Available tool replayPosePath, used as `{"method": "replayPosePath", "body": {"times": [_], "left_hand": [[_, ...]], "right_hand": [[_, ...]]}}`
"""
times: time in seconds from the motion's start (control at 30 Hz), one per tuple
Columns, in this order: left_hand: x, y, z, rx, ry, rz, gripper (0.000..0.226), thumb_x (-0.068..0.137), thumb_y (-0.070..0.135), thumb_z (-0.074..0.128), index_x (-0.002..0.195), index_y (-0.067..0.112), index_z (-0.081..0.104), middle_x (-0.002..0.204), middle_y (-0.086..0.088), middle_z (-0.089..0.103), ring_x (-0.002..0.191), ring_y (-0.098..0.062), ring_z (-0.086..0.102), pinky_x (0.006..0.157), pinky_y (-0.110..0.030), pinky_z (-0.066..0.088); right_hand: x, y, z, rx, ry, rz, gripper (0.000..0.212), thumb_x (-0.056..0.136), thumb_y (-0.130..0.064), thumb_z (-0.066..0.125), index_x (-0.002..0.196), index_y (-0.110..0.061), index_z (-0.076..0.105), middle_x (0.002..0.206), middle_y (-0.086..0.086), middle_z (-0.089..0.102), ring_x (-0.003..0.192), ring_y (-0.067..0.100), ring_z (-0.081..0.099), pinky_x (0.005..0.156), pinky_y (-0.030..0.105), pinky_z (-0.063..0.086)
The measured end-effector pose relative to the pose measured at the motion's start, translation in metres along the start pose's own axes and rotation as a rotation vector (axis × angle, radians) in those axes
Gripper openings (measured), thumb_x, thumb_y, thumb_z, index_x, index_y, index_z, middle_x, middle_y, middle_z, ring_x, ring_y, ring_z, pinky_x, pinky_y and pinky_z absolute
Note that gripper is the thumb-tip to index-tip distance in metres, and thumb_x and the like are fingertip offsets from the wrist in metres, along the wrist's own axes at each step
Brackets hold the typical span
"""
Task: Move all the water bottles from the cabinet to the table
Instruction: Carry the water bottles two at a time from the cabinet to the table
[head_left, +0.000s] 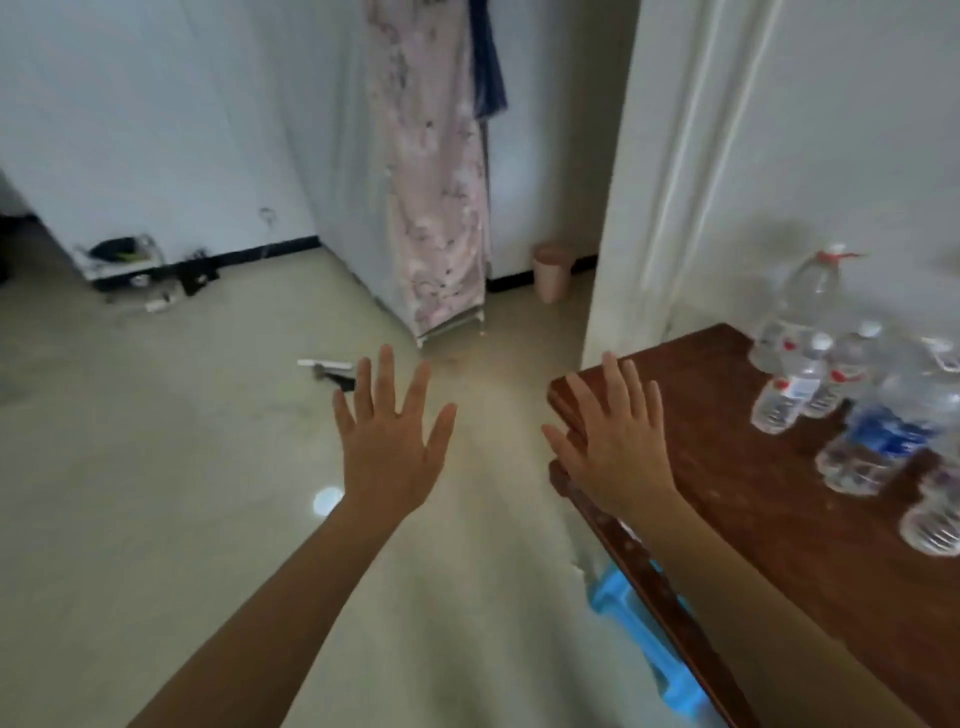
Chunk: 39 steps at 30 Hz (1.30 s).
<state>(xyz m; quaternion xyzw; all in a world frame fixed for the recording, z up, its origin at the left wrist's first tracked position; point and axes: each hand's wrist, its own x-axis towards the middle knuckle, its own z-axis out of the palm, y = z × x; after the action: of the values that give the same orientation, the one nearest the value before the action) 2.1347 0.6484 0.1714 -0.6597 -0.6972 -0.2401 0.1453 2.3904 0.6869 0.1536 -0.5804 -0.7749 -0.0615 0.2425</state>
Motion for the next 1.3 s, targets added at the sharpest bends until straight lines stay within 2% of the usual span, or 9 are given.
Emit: {"method": "replayPosePath", "body": {"times": [0.1, 0.23, 0.33, 0.63, 0.77, 0.9, 1.0, 1.17, 1.3], "left_hand": [[-0.013, -0.103, -0.018, 0.109, 0.01, -0.17, 0.06, 0.099, 0.052, 0.038, 0.15, 0.019, 0.042, 0.16, -0.018, 0.026, 0.146, -0.041, 0.024, 0.111, -0.066, 0.025], [-0.036, -0.201, -0.025, 0.185, -0.028, -0.378, 0.064, 0.099, 0.055, 0.035, 0.154, 0.021, 0.032, 0.162, -0.018, 0.022, 0.149, -0.039, 0.019, 0.113, -0.066, 0.022], [-0.038, -0.268, -0.021, 0.239, -0.064, -0.481, 0.066, 0.099, 0.058, 0.03, 0.156, 0.023, 0.027, 0.163, -0.015, 0.017, 0.15, -0.037, 0.014, 0.115, -0.065, 0.021], [0.041, -0.471, -0.038, 0.456, -0.178, -0.859, 0.07, 0.097, 0.066, 0.011, 0.158, 0.032, 0.001, 0.166, -0.007, -0.008, 0.152, -0.031, -0.007, 0.12, -0.06, 0.008], [0.066, -0.561, -0.068, 0.531, -0.14, -1.055, 0.07, 0.096, 0.067, 0.01, 0.156, 0.032, -0.003, 0.166, -0.006, -0.009, 0.152, -0.03, -0.008, 0.121, -0.059, 0.005], [0.053, -0.615, -0.083, 0.552, -0.095, -1.122, 0.069, 0.097, 0.066, 0.011, 0.156, 0.033, -0.004, 0.165, -0.005, -0.011, 0.152, -0.028, -0.011, 0.121, -0.058, 0.004], [0.035, -0.69, -0.099, 0.583, -0.029, -1.226, 0.069, 0.097, 0.066, 0.015, 0.156, 0.032, 0.004, 0.166, -0.006, -0.005, 0.152, -0.029, -0.006, 0.121, -0.057, 0.002], [0.014, -0.823, -0.116, 0.631, 0.078, -1.277, 0.068, 0.098, 0.067, 0.014, 0.156, 0.033, 0.007, 0.166, -0.005, -0.002, 0.152, -0.028, -0.002, 0.12, -0.055, 0.002], [0.018, -0.934, -0.147, 0.612, 0.134, -1.316, 0.069, 0.097, 0.067, 0.013, 0.157, 0.032, 0.009, 0.166, -0.005, 0.001, 0.152, -0.028, 0.0, 0.12, -0.057, 0.006]], "right_hand": [[0.046, -0.103, 0.045, 0.056, -0.062, -0.192, 0.067, 0.096, -0.065, 0.038, 0.148, -0.023, 0.044, 0.162, 0.019, 0.024, 0.149, 0.041, 0.02, 0.119, 0.059, 0.017], [0.084, -0.21, 0.105, 0.134, -0.141, -0.392, 0.071, 0.097, -0.066, 0.037, 0.156, -0.027, 0.03, 0.166, 0.016, 0.013, 0.153, 0.036, 0.007, 0.122, 0.056, 0.007], [0.117, -0.279, 0.156, 0.19, -0.171, -0.514, 0.073, 0.097, -0.068, 0.035, 0.157, -0.027, 0.027, 0.167, 0.014, 0.007, 0.154, 0.034, 0.002, 0.123, 0.055, 0.005], [0.269, -0.5, 0.278, 0.433, -0.26, -0.762, 0.073, 0.095, -0.065, 0.042, 0.153, -0.021, 0.037, 0.163, 0.021, 0.018, 0.151, 0.041, 0.016, 0.118, 0.062, 0.02], [0.33, -0.629, 0.308, 0.505, -0.288, -0.918, 0.072, 0.097, -0.065, 0.04, 0.154, -0.022, 0.034, 0.164, 0.021, 0.017, 0.151, 0.04, 0.018, 0.12, 0.06, 0.017], [0.345, -0.707, 0.332, 0.546, -0.324, -0.996, 0.074, 0.096, -0.068, 0.035, 0.156, -0.025, 0.027, 0.165, 0.019, 0.012, 0.152, 0.039, 0.013, 0.12, 0.058, 0.014], [0.347, -0.8, 0.359, 0.536, -0.361, -1.119, 0.076, 0.096, -0.071, 0.03, 0.157, -0.026, 0.024, 0.166, 0.018, 0.009, 0.152, 0.038, 0.012, 0.121, 0.057, 0.015], [0.35, -0.941, 0.405, 0.517, -0.347, -1.241, 0.077, 0.096, -0.075, 0.023, 0.159, -0.031, 0.017, 0.167, 0.014, 0.003, 0.154, 0.036, 0.005, 0.122, 0.055, 0.01], [0.367, -1.067, 0.42, 0.495, -0.349, -1.263, 0.079, 0.095, -0.077, 0.02, 0.158, -0.03, 0.018, 0.167, 0.014, 0.002, 0.154, 0.036, 0.004, 0.122, 0.055, 0.009]]}}
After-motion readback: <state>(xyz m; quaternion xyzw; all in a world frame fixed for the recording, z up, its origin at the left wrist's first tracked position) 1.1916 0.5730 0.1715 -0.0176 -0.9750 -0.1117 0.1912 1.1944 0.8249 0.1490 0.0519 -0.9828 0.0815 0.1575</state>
